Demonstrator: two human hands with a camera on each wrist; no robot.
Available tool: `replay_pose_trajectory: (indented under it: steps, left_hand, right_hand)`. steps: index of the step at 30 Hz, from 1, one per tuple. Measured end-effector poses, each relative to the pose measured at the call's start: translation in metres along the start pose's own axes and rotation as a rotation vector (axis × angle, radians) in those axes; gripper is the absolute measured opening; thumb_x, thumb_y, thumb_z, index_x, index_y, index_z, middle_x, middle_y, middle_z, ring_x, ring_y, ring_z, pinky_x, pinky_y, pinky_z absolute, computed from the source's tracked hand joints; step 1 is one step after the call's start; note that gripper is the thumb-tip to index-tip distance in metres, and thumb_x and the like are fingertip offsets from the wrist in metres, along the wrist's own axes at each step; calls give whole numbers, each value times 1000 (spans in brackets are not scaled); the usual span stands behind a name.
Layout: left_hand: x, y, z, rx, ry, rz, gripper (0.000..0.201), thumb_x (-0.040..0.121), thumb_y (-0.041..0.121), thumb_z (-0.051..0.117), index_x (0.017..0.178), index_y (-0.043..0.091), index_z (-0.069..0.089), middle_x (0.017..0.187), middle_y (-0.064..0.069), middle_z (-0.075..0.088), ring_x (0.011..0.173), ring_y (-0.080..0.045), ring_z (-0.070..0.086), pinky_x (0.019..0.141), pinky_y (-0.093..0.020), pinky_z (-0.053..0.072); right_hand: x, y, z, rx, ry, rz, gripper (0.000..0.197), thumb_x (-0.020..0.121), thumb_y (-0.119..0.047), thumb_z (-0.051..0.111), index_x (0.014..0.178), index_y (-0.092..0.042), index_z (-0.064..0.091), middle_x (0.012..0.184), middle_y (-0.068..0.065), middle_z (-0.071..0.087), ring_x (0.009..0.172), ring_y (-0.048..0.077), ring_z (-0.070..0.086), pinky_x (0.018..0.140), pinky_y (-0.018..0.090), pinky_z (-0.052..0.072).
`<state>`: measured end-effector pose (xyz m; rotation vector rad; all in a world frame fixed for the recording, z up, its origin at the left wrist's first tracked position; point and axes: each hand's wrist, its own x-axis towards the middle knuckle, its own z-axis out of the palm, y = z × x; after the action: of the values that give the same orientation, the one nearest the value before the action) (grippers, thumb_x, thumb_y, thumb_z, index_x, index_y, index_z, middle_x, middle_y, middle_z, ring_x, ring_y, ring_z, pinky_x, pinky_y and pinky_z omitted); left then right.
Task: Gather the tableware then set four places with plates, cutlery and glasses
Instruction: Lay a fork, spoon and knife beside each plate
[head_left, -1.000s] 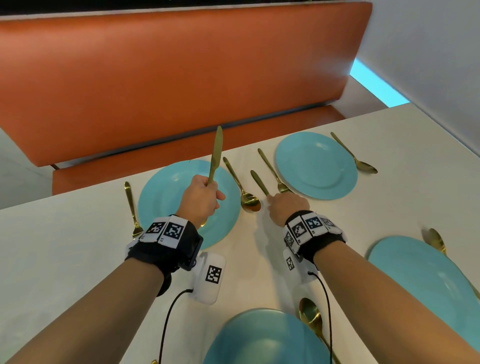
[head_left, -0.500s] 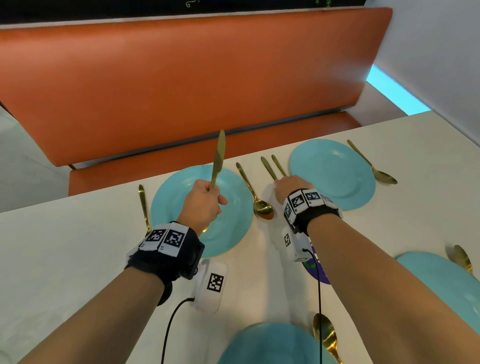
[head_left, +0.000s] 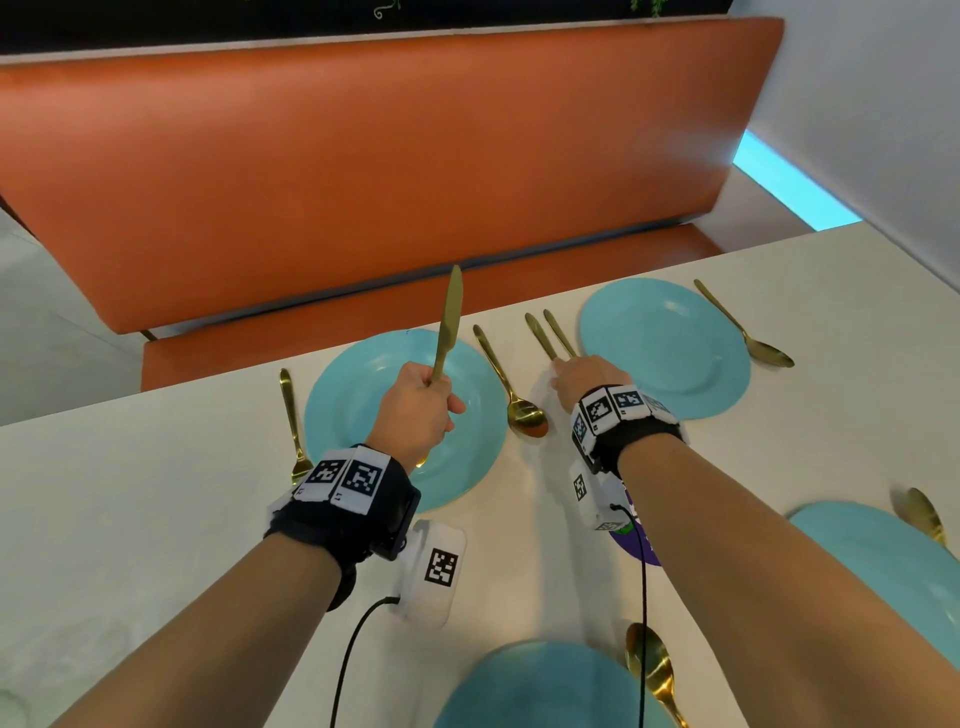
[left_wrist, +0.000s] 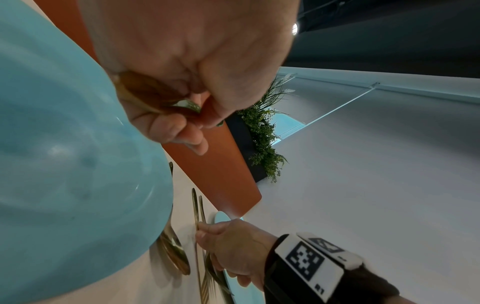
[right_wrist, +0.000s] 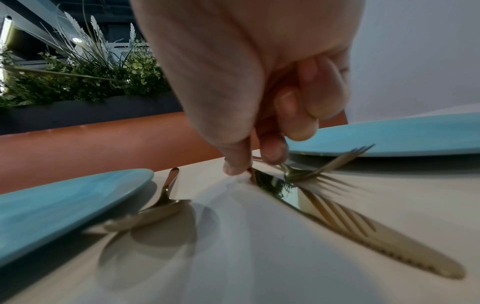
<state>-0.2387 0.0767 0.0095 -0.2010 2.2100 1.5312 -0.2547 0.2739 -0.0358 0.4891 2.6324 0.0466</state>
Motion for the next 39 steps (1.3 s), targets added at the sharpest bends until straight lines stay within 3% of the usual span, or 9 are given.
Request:
replay_pose_trajectory:
  steps: [6, 13, 16, 22, 27, 30, 33, 36, 39]
  left_hand:
    - [-6, 0, -3, -1, 2, -5, 14, 100, 21, 35, 106, 14, 46, 80, 0, 59, 63, -13, 47, 55, -23, 40]
    - [-17, 2, -20, 129, -41, 50, 18, 87, 15, 51, 78, 14, 66, 80, -7, 68, 63, -16, 55, 59, -26, 43]
    - [-26, 5, -32, 258, -89, 38, 12, 79, 17, 57, 71, 19, 66, 84, -9, 73, 71, -18, 60, 60, -25, 46]
    - [-44, 0, -59, 368, -209, -32, 45, 76, 8, 71, 116, 16, 53, 80, -3, 67, 65, -10, 62, 52, -19, 43]
    - [-58, -4, -92, 322, -146, -41, 45, 83, 30, 69, 122, 12, 54, 105, -5, 61, 92, -19, 59, 79, -31, 49]
    - [-64, -5, -123, 281, -1, 20, 27, 86, 36, 63, 100, 12, 59, 101, -4, 58, 100, -24, 56, 86, -32, 45]
    - [-72, -5, -156, 236, 122, 76, 35, 90, 28, 58, 60, 19, 43, 65, 0, 44, 72, -21, 47, 62, -26, 37]
    - [-76, -13, -185, 218, 171, 73, 41, 92, 23, 56, 55, 20, 39, 66, -2, 44, 79, -22, 46, 66, -27, 38]
    - [-80, -22, -205, 180, 199, 54, 39, 91, 21, 57, 55, 21, 40, 73, -7, 49, 78, -23, 48, 74, -28, 41]
  right_hand:
    - [-37, -9, -27, 128, 234, -122, 39, 102, -27, 31, 140, -22, 38, 120, 13, 59, 110, 30, 57, 79, 37, 46]
    - [-99, -61, -40, 45, 400, -639, 28, 97, -20, 44, 118, -20, 62, 111, 7, 53, 109, 24, 50, 66, 32, 38]
    - [-109, -67, -34, 4, 357, -613, 26, 97, -20, 45, 111, -20, 66, 112, 4, 55, 110, 21, 49, 66, 29, 36]
    - [-135, -79, -41, 106, 209, -603, 21, 92, -26, 54, 105, -23, 70, 109, -1, 65, 106, 19, 56, 76, 30, 41]
    - [-157, -96, -39, 190, 137, -497, 16, 90, -24, 57, 101, -22, 69, 107, -2, 67, 104, 20, 56, 77, 29, 42]
    - [-167, -114, -35, 283, 148, -356, 16, 89, -22, 58, 97, -16, 70, 106, 1, 67, 104, 22, 57, 84, 31, 48]
    - [-173, -144, -33, 404, 115, -249, 19, 88, -25, 60, 95, -11, 71, 105, 5, 68, 103, 23, 61, 91, 36, 51]
    - [-177, -185, -32, 352, 55, -232, 33, 91, -32, 53, 108, -7, 67, 112, 7, 65, 107, 25, 59, 95, 32, 47]
    - [-176, -226, -25, 311, 3, -219, 40, 88, -38, 58, 109, -5, 63, 116, 9, 63, 108, 25, 59, 78, 26, 42]
